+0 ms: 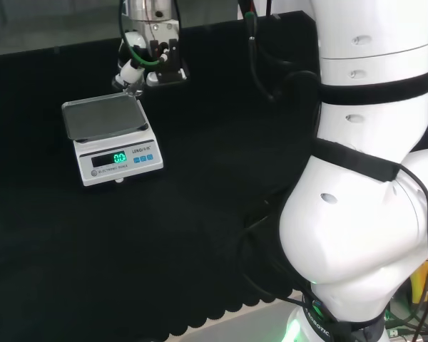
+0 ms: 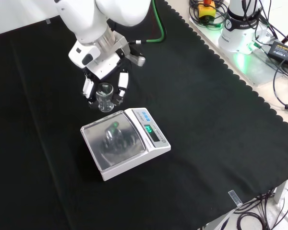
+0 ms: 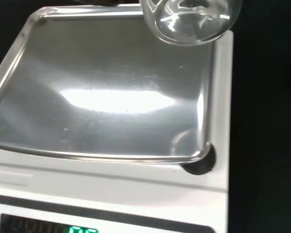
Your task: Put the beaker on the electronic balance.
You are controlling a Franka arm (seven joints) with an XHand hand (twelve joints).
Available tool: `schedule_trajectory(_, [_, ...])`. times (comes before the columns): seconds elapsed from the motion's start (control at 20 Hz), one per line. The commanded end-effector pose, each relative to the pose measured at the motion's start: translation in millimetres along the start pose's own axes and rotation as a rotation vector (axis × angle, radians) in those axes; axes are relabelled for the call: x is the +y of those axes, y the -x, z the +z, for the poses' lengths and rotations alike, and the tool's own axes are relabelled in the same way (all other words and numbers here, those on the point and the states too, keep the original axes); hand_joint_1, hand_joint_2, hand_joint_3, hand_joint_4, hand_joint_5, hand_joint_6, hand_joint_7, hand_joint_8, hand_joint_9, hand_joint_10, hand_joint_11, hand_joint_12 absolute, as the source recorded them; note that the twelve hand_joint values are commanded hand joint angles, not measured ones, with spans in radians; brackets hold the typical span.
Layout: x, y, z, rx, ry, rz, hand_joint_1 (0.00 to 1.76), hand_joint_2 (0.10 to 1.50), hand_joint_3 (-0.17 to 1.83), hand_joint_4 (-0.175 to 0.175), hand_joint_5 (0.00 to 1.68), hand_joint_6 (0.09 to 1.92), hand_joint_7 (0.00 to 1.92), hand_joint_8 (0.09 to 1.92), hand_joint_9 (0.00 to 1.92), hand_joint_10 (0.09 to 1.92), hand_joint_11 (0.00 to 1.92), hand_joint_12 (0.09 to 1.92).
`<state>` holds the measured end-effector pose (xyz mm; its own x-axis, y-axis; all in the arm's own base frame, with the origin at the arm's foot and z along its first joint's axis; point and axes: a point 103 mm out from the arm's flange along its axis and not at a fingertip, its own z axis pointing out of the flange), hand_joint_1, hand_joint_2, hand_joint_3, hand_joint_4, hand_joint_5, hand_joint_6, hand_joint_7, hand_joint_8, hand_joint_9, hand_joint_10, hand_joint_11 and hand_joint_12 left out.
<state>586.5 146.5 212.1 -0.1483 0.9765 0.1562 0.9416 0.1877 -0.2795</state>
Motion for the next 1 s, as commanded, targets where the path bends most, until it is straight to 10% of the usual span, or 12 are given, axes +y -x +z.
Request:
schedule_trajectory(0.05, [10,-18,12,0.000,-0.021,-0.043,0.99,0.91,0.55,-0.175,0.72,0.87,0.83,0.94,1.41,0.44,1.62,0.54])
schedule_trajectory(0.7, [31,-37,35,0.007,-0.049,-0.077,0.99,0.91,0.56,-0.175,0.72,0.87,0.83,0.94,1.41,0.45,1.62,0.54])
schedule_trajectory(1.0, [45,-94,39,-0.016,-0.066,-0.061,0.99,0.91,0.56,-0.175,0.72,0.87,0.83,0.94,1.41,0.45,1.62,0.54])
